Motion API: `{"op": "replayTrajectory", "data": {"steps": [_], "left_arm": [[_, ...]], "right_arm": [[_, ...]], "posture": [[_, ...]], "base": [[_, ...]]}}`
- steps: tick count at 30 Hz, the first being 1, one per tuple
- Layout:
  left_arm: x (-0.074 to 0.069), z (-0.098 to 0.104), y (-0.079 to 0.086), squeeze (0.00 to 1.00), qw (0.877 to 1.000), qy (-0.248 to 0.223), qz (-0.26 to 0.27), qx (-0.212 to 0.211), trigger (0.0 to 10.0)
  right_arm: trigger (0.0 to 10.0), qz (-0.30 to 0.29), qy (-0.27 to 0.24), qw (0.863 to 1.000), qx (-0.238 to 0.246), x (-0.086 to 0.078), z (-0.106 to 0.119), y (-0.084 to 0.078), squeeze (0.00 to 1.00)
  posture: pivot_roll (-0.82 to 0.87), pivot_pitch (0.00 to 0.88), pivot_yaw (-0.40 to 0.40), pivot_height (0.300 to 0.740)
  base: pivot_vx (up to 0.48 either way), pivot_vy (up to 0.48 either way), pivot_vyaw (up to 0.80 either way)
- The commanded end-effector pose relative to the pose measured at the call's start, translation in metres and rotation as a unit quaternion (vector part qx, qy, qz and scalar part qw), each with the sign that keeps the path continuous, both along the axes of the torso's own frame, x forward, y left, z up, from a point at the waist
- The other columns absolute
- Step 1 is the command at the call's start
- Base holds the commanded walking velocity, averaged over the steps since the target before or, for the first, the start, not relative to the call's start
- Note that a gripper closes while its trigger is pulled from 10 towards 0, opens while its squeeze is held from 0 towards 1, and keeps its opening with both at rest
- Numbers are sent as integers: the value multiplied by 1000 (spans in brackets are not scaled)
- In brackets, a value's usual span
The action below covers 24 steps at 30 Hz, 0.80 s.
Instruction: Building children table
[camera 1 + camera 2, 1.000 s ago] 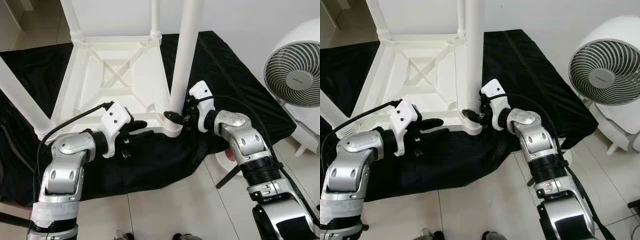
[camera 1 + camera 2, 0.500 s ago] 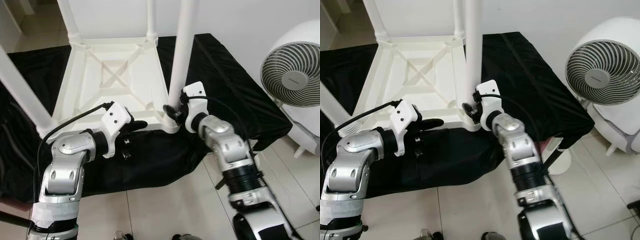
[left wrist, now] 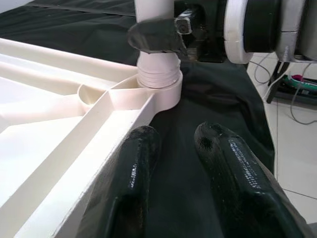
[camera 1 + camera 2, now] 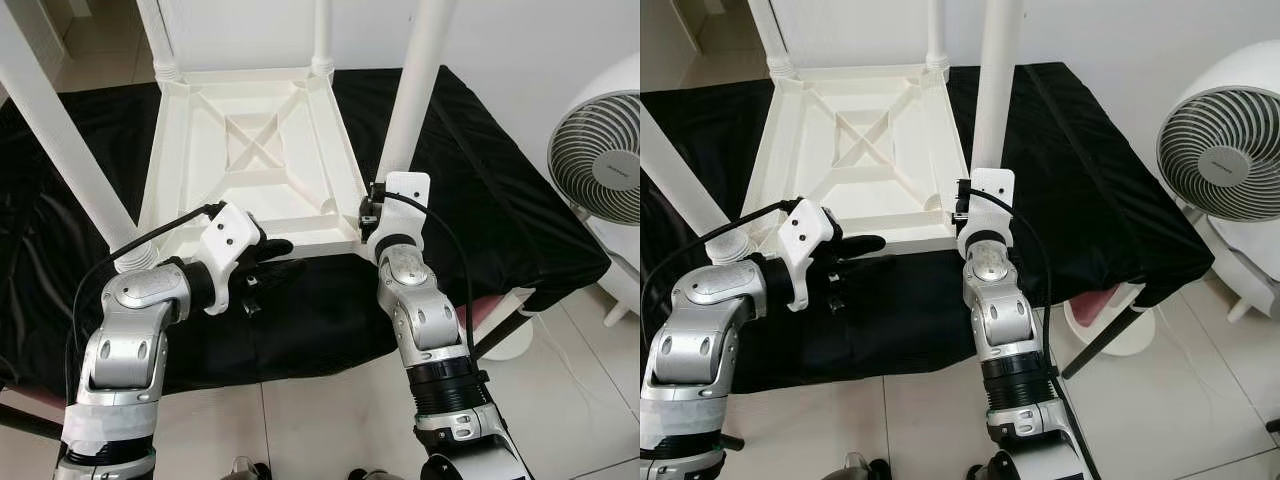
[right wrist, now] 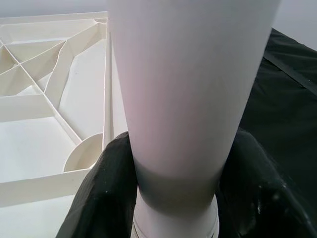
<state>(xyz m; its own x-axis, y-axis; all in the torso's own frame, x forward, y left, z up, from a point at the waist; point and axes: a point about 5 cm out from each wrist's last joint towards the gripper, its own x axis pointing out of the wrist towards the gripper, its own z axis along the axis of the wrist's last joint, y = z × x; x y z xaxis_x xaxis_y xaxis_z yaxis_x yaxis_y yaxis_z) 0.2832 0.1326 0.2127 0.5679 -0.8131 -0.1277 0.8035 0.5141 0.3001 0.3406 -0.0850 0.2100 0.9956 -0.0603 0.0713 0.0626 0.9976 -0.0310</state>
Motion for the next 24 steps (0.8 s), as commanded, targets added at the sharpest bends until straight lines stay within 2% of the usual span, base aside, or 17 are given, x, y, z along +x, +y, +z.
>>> {"op": "replayTrajectory", "data": {"steps": [1, 3, 4, 5, 6, 7, 11, 12, 14, 15, 16, 17, 19, 20, 21, 23, 24], "left_arm": [[6, 1, 6, 0, 996, -22, 91, -14, 10000], [6, 1, 6, 0, 995, -22, 91, -13, 10000], [6, 1, 6, 0, 995, -22, 91, -13, 10000], [6, 1, 6, 0, 996, -22, 91, -13, 10000], [6, 1, 6, 0, 996, -22, 91, -13, 10000], [6, 1, 6, 0, 996, -22, 91, -13, 10000], [6, 2, 6, 0, 996, -22, 91, -13, 10000], [6, 1, 6, 0, 996, -22, 91, -13, 10000], [7, 2, 6, 0, 996, -22, 91, -13, 10000], [7, 2, 6, 0, 996, -22, 91, -13, 10000], [7, 2, 6, 0, 995, -23, 92, -13, 10000], [7, 2, 6, 0, 995, -23, 92, -13, 10000], [6, 2, 6, 0, 995, -24, 93, -13, 10000], [6, 2, 6, 0, 995, -24, 93, -13, 10000], [7, 2, 7, 0, 995, -24, 93, -13, 10000], [7, 2, 7, 0, 995, -24, 93, -13, 10000], [6, 2, 7, 0, 995, -24, 94, -13, 10000]], "right_arm": [[9882, 20, 33, 999, -2, 1, -14, 6, 0], [9882, 33, 31, 999, -7, 0, -12, 10, 0], [10000, 66, 19, 998, -18, 0, -8, 15, 671], [10000, 88, 13, 996, -25, -1, -5, 18, 671], [10000, 132, 6, 991, -26, -2, -1, 23, 1000], [10000, 158, -4, 987, -25, -4, 3, 24, 1000], [10000, 175, -21, 984, -23, -6, 11, 25, 1000], [10000, 203, -32, 978, -40, -5, 16, 22, 0], [10000, 270, -28, 961, -61, -5, 22, 19, 0], [10000, 270, -28, 961, -61, -5, 22, 19, 0], [10000, 310, -16, 947, -85, -2, 24, 12, 0], [10000, 310, -16, 947, -85, -2, 24, 12, 0], [10000, 361, -2, 924, -127, 4, 26, -2, 0], [10000, 361, -2, 924, -127, 4, 26, -2, 0], [10000, 372, 11, 918, -139, 8, 25, -7, 0], [10000, 372, 11, 918, -139, 8, 25, -7, 0], [10000, 373, 32, 915, -150, 15, 21, -13, 0]], "posture": [[-65, 145, 30, 740], [-65, 145, 30, 740], [-65, 144, 30, 740], [-65, 144, 30, 740], [-65, 144, 30, 740], [-65, 144, 30, 740], [-65, 144, 30, 740], [-63, 139, 28, 740], [-62, 137, 25, 740], [-62, 137, 25, 740], [-61, 135, 25, 740], [-61, 135, 25, 740], [-59, 133, 23, 740], [-59, 133, 23, 740], [-57, 133, 22, 740], [-57, 133, 22, 740], [-57, 133, 22, 740]], "base": [[0, 0, 0], [0, 0, 0], [0, 0, 0], [0, 0, 0], [0, 0, 0], [0, 0, 0], [0, 0, 0], [0, 0, 0], [0, 0, 0], [0, 0, 0], [0, 0, 0], [0, 0, 0], [0, 0, 0], [0, 0, 0], [0, 0, 0], [0, 0, 0], [0, 0, 0]]}}
